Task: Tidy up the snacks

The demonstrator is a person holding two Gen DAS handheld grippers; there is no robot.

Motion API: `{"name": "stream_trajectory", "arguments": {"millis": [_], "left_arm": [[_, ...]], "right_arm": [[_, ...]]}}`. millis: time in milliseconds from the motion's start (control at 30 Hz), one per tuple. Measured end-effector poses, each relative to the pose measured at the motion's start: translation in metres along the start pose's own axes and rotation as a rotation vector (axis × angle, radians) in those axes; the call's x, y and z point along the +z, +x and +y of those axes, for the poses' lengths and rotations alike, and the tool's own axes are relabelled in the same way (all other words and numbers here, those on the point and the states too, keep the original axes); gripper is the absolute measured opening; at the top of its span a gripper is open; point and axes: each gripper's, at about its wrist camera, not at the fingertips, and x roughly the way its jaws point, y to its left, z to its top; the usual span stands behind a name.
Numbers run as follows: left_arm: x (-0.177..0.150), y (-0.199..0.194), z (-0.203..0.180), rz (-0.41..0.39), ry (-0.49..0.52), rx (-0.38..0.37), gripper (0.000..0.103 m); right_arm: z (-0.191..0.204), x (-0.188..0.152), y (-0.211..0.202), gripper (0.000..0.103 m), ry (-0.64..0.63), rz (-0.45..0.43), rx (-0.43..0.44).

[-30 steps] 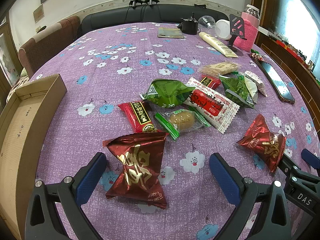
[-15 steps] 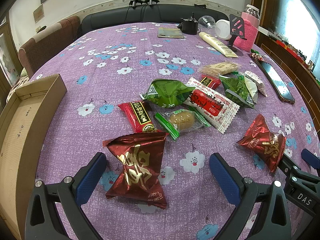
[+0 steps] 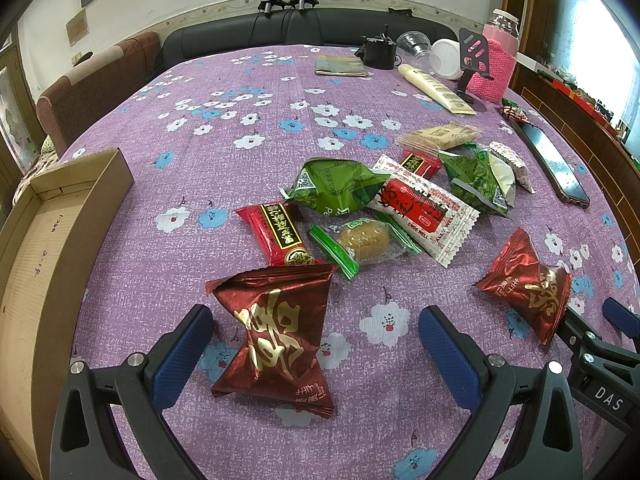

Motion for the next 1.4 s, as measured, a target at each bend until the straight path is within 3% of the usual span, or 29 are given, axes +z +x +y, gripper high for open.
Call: {"name": "stream_trajectory", "arguments": {"millis": [467,700,800,867,1033,1167,1233,1267,1333,1400], "left_arm": [[0.002,0.001,0.002,0.015,0.004,-0.004,0.103],[0.0,-0.004,0.006,0.093,0.125,-0.097,0.103],[-0.006,-0.021,0.02,0.087,0.075,-0.165,0.093],[-0.007,-0.039,0.033,0.051,0.034,-0.182,0.09],[0.004,-0.146,0.077,-0.214,-0.009,-0.194,0.09],[0.04,-0.257,0.118,-0.475,-0.01,-0.144,0.092],[0.059,-0.294,0.131,-0.56,-0.01,-0.084,0.103],[0.072,-0.314,0.138,-0.603,-0.013,-0.055,0.103],[0.103,-0.342,0.148,-0.649,-0.002,-0.023,0.103],[0.135,-0.356,0.155,-0.654,0.01,-0.021,0.103]], "right_arm": [[0.0,0.0,0.001,0.103,0.008,0.004,0.003],[0.002,-0.001,-0.002,0.103,-0.003,0.076,0.009],[0.003,-0.004,-0.005,0.103,-0.007,0.071,0.01],[0.004,-0.007,-0.007,0.103,-0.012,0.067,0.009],[0.001,-0.016,-0.054,0.098,-0.016,-0.057,-0.01],[-0.002,-0.004,-0.142,0.098,-0.056,-0.281,-0.047],[-0.003,0.01,-0.205,0.098,-0.079,-0.454,-0.082],[-0.005,0.017,-0.222,0.099,-0.08,-0.501,-0.083],[-0.008,0.037,-0.266,0.103,-0.079,-0.605,-0.066],[-0.008,0.061,-0.292,0.103,-0.087,-0.63,-0.045]]}}
